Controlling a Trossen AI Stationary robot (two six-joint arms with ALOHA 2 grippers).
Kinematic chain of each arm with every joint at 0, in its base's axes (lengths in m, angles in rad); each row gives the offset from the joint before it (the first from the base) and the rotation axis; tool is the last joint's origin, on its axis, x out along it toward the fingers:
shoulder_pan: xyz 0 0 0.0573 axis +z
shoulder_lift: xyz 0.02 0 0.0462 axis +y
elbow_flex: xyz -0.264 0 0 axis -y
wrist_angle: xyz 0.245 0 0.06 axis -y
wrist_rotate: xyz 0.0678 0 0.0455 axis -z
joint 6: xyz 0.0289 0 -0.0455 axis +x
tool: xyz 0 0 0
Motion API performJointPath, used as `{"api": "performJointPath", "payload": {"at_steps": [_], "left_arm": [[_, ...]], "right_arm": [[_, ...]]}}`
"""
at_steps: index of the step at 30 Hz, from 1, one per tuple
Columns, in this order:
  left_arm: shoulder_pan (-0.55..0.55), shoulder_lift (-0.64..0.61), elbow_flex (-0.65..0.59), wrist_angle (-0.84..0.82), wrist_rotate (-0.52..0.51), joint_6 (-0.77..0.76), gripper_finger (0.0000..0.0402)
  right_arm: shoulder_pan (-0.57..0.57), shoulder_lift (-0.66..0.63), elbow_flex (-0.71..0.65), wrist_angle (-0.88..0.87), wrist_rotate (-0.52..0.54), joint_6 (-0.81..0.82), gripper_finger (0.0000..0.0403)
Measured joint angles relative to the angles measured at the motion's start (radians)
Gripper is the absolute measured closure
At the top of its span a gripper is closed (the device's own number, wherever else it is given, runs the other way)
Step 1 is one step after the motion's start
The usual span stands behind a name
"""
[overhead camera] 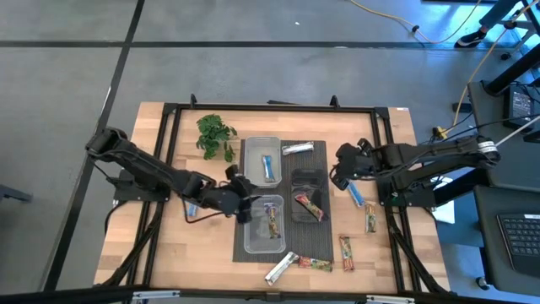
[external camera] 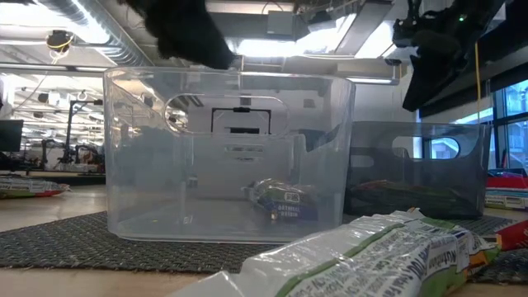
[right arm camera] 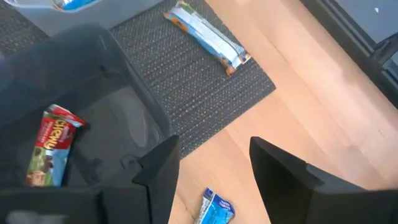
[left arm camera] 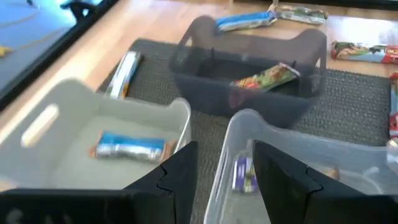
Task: Pick and place Granola Bars by type
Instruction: Put the yellow granola bar into the gray bin
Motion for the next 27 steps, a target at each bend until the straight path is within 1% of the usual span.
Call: {"api": "performJointPath", "payload": {"at_steps": [4,9,12,16,20,24,27], "left_arm": [[-0.030,-0.104,-0.090,0.000,-0.071,-0.102,0.0256],[-0.053,-0.229,-0.215,-0.008,-0.123,-0.281,0.0254],[-0.057,-0.271,-0.281,-0.007,-0.142,-0.352,0.0256],[-0.055,-0.292,-0.338,-0.009,-0.145,-0.419,0.0257],[-0.054,-0.288,-0.351,-0.012,-0.145,-0.447,0.0255],[-0.054,-0.286,-0.351,-0.010,-0.146,-0.402,0.0254],[-0.054,-0.286,-0.351,-0.011,-0.146,-0.378,0.0256]], "right_arm": [[0.000,0.032,0.000,-0.001,-0.016,-0.018,0.0205],[0.000,0.066,-0.001,0.000,-0.026,-0.046,0.0205],[0.000,0.084,-0.001,-0.001,-0.026,-0.048,0.0205],[0.000,0.090,-0.001,-0.012,-0.026,-0.047,0.0205],[0.000,0.085,-0.001,-0.048,-0.027,-0.018,0.0205],[0.000,0.086,-0.001,-0.073,-0.033,0.010,0.0205],[0.000,0.086,-0.001,-0.078,-0.068,0.020,0.0205]]}}
